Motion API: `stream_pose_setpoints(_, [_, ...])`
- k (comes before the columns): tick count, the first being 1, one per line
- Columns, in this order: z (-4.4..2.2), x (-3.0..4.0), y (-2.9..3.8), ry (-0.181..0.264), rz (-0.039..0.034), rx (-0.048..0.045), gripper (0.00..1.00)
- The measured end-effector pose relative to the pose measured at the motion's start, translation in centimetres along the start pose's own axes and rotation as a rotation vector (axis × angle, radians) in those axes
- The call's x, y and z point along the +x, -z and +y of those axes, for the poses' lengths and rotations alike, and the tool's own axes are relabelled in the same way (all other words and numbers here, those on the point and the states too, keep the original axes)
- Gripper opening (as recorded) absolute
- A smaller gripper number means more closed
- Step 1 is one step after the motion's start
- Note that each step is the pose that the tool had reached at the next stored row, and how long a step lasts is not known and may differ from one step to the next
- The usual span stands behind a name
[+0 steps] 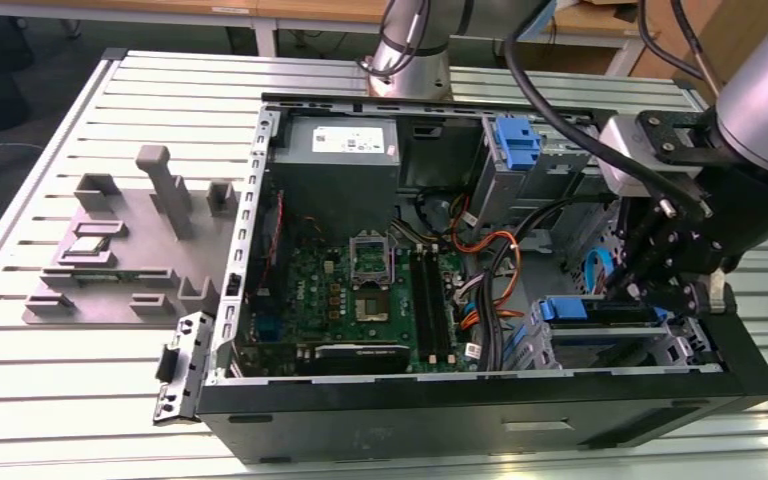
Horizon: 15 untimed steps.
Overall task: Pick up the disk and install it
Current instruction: 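Insert the first disk wire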
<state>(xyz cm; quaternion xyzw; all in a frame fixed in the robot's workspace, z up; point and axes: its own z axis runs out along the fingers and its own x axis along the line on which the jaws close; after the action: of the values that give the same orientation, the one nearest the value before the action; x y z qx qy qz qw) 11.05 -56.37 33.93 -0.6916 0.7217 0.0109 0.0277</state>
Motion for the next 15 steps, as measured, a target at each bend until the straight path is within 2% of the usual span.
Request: stream_pose_setpoints(15, [0.1, 0.21, -0.31, 0.0, -0.0001, 0.0012, 0.16])
